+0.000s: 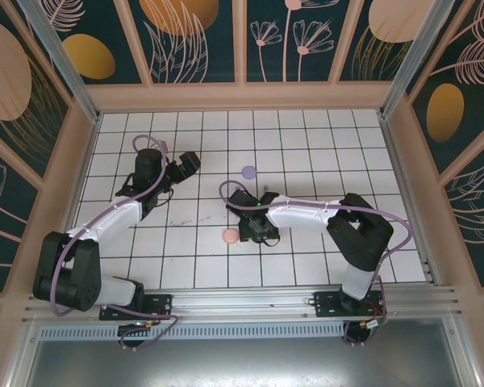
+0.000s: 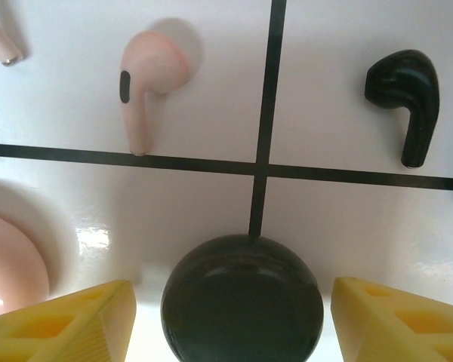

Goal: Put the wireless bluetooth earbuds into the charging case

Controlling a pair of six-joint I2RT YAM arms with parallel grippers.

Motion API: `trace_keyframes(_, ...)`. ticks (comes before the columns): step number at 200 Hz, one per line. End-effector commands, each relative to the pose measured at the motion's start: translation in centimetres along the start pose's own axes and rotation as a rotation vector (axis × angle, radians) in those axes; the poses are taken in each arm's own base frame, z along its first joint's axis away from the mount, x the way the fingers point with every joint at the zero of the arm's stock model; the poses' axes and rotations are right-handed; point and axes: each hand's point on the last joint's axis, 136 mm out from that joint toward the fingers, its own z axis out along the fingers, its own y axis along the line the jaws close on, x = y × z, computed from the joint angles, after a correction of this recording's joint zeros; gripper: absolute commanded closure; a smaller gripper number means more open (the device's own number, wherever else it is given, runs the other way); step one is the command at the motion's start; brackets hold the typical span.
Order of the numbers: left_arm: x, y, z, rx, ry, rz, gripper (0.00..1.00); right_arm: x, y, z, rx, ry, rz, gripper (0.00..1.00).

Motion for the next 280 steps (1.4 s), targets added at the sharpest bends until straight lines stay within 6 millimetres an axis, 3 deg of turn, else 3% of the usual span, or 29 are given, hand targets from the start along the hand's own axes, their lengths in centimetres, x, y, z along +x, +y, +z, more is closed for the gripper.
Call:
trace_keyframes(1, -0.3, -1.0, 0.2, 0.034, -0.003, 0.027, 0.01, 0.3, -0.8, 0.4, 0.042, 0.014, -0.017, 0.32)
trace_keyframes(128, -0.2, -1.6, 0.2, 0.055, 0.021, 0.038, 0.01, 1.2, -1.4, 2.1, 0.072, 0.048, -0.072, 0.43)
trace_keyframes(187, 0.2, -2.2, -1.0, 0.073, 0.044, 0.019, 0.01, 1.6, -1.4, 2.1, 0.05, 0.049, -0.073, 0.64)
trace_keyframes(212, -0.5, -2.6, -2.3, 0.086, -0.007, -0.008, 0.01, 1.1, -1.2, 0.5, 0.015, 0.015, -0.054, 0.67)
trace_keyframes(238, -1.9, -3.8, -3.5, 0.131, -0.076, -0.011, 0.02, -0.3, -0.5, -2.6, -0.049, -0.056, -0.023, 0.67)
trace_keyframes(258, -2.5, -4.4, -3.3, 0.162, -0.097, -0.005, 0.01, -2.2, 0.0, -5.5, -0.111, -0.126, 0.01, 0.67)
trace_keyframes(280, -2.2, -5.6, -2.4, 0.244, -0.085, -0.012, 0.02, -5.6, 0.5, -8.7, -0.221, -0.212, 0.077, 0.67)
